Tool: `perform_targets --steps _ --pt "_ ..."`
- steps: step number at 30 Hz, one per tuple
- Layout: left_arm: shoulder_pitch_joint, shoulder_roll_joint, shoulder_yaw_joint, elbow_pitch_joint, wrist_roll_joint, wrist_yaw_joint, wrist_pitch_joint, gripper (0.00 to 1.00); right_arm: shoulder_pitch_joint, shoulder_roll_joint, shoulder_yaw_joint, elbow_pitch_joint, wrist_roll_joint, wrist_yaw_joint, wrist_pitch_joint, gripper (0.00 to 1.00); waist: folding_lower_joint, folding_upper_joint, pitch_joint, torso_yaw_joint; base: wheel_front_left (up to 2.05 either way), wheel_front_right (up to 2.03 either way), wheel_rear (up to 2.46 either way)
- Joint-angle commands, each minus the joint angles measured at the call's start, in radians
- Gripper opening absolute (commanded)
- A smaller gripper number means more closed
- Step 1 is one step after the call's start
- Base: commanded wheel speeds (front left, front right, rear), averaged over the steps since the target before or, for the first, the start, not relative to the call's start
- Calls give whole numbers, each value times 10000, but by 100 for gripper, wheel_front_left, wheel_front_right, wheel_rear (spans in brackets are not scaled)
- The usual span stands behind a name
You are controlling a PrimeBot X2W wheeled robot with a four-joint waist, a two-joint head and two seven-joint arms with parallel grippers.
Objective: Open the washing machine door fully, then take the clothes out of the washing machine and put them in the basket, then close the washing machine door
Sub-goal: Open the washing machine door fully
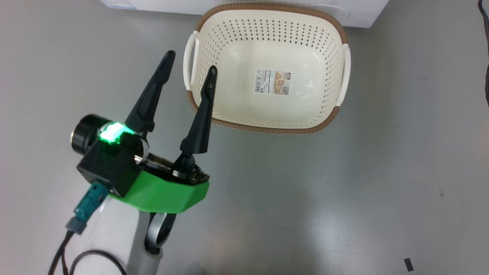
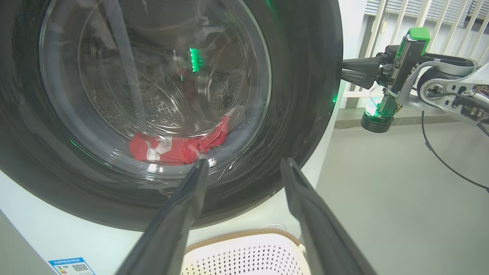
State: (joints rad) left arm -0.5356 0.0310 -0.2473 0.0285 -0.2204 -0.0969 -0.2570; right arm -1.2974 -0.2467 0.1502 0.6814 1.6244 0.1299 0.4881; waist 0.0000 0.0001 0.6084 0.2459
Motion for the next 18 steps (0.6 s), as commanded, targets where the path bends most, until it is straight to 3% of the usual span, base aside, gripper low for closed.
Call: perform_targets --steps 1,18 --pt "-103 193 245 -292 -15 31 -47 100 -213 135 86 -210 -110 8 106 0 0 -1 77 81 0 0 0" --pt "-113 208 688 -16 201 -142 -47 100 -213 479 832 -197 -648 8 572 0 0 -1 0 -149 0 0 0"
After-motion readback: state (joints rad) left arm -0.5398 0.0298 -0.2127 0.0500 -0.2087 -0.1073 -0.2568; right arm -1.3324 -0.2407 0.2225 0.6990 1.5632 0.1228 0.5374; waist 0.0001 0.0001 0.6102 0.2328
